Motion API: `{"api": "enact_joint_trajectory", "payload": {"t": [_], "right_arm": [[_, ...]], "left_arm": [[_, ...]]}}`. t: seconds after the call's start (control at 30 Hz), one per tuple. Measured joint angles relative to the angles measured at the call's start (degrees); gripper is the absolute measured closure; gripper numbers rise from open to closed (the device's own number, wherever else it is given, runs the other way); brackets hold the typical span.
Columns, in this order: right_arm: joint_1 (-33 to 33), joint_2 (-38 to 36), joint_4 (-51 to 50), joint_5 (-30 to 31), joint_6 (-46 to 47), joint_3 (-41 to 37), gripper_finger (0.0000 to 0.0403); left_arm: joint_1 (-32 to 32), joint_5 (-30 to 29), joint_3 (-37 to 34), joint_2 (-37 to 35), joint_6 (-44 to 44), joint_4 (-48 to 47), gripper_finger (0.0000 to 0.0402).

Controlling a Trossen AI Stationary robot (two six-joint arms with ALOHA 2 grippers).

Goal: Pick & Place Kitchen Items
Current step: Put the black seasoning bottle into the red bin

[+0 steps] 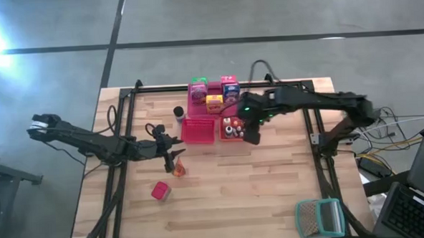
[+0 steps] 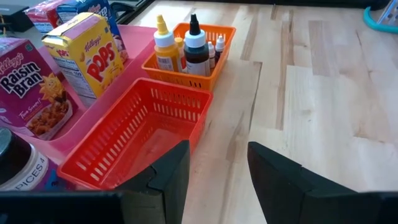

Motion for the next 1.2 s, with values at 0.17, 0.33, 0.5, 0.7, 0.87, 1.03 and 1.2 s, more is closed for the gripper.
{"api": "enact_joint_trajectory", "payload": {"t": [0.17,0.33,0.5,0.7,0.87,1.03,1.2], "right_arm": [[-0.13,-9.95,2.76,0.04,-0.26,-5.26,0.0329],[-0.04,-21.27,5.88,0.04,0.02,-11.71,0.0375],[-0.06,-32.15,6.68,0.08,0.09,-17.41,0.0392],[-0.08,-43.97,6.89,0.14,-0.29,-23.92,0.0393],[-0.11,-52.53,7.09,2.08,-1.99,-28.87,0.0394],[-0.08,-60.26,7.02,2.2,-5.48,-33.91,0.0394],[-0.06,-67.38,6.5,2.2,-8.18,-38.89,0.0394]], "left_arm": [[0.0,0.01,0.0,0.0,-2.24,0.51,0.0234],[0.01,0.01,0.0,0.0,-3.12,1.16,0.0234],[0.02,0.01,0.0,0.0,-3.14,1.37,0.0234],[0.01,1.47,0.0,0.0,-1.04,0.42,0.0234],[0.01,2.13,0.0,0.0,-1.81,0.38,0.0234],[0.0,2.15,0.0,0.0,-4.67,0.4,0.0234],[0.02,2.2,0.0,0.0,-7.74,0.39,0.0234]]}}
